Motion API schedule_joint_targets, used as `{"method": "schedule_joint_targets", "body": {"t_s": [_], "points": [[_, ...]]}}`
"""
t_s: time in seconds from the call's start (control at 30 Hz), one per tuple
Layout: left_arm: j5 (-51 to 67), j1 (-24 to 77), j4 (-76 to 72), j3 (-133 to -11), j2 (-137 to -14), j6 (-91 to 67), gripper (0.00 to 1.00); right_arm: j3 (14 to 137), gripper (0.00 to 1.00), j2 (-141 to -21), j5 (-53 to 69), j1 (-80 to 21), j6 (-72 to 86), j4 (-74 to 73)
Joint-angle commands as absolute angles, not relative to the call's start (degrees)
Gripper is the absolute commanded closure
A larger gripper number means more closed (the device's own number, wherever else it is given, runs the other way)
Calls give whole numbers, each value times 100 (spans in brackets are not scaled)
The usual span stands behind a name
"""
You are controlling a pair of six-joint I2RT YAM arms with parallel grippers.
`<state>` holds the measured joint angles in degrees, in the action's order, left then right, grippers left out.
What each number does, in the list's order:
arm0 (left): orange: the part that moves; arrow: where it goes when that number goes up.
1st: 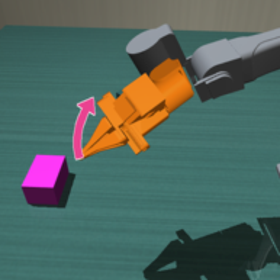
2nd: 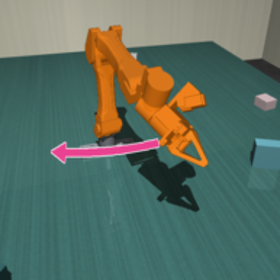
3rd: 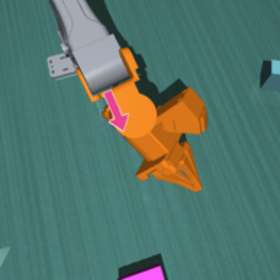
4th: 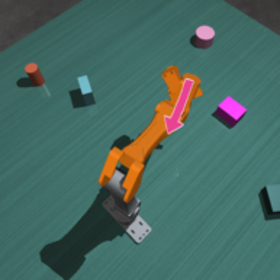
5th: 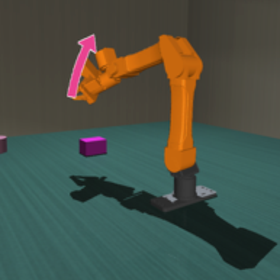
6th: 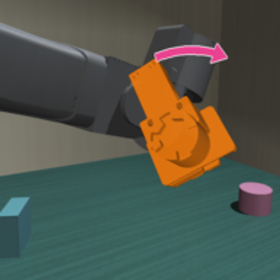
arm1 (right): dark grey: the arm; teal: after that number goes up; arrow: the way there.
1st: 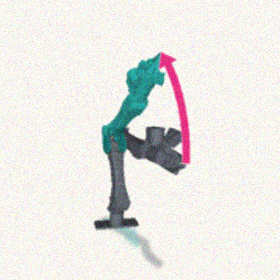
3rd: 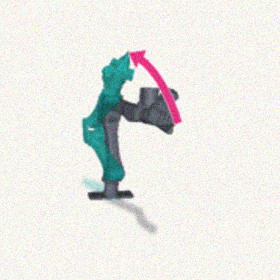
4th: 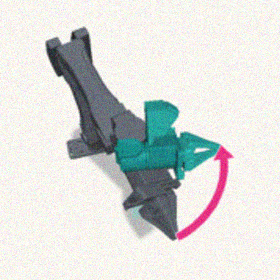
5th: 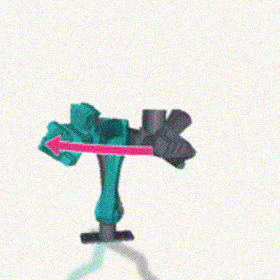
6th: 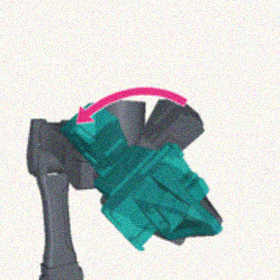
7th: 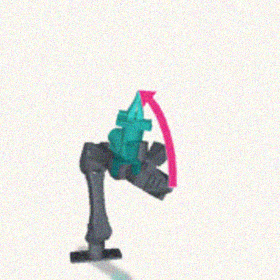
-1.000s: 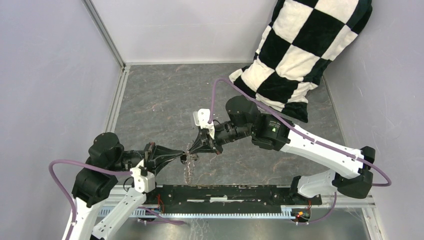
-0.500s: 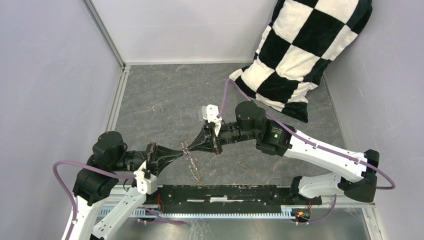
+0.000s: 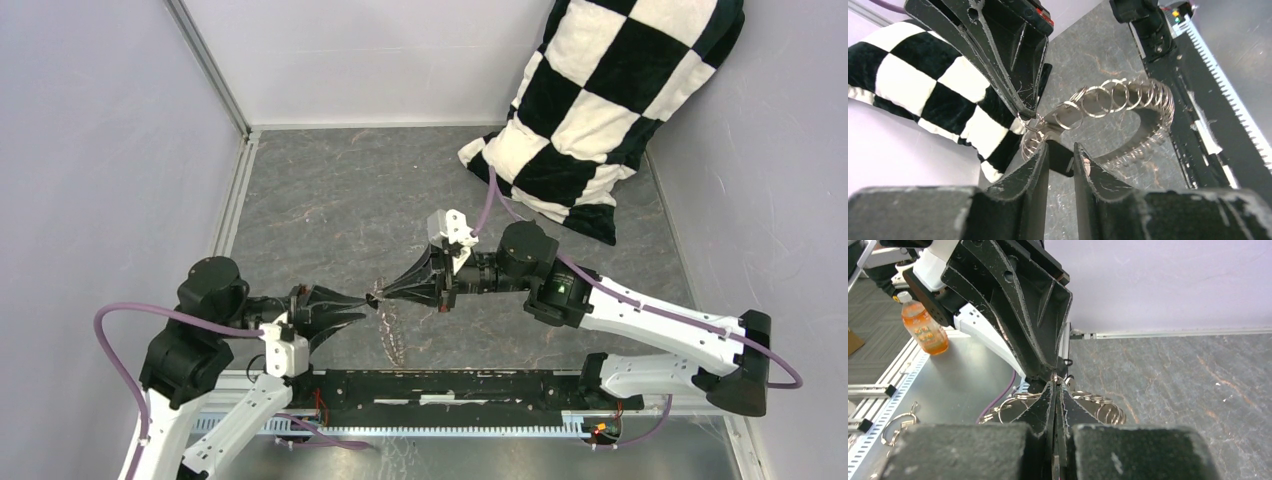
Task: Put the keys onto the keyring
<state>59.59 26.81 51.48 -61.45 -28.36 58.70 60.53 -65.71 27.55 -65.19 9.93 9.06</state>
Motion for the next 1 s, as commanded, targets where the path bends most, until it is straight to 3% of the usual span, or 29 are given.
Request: {"method": "schedule_joint_targets", "body": {"t_s": [0.0, 0.23, 0.73, 0.97], "points": [[5926, 2689, 4051, -6291, -2830, 3775, 66, 5971, 99, -6352, 2508, -6504, 1108, 1859], [5447, 2689, 2371, -6045, -2906, 1439, 62, 5534, 99, -6166, 2268, -6604, 1144, 2517], [6013, 2690, 3788, -6545, -3523, 2074, 62, 5339, 99, -6196, 1688, -6966, 807, 2914], [6087, 2689, 3814, -6566, -3572, 2104, 75, 5475, 99, -6266, 1679, -7014, 691, 2719]]}}
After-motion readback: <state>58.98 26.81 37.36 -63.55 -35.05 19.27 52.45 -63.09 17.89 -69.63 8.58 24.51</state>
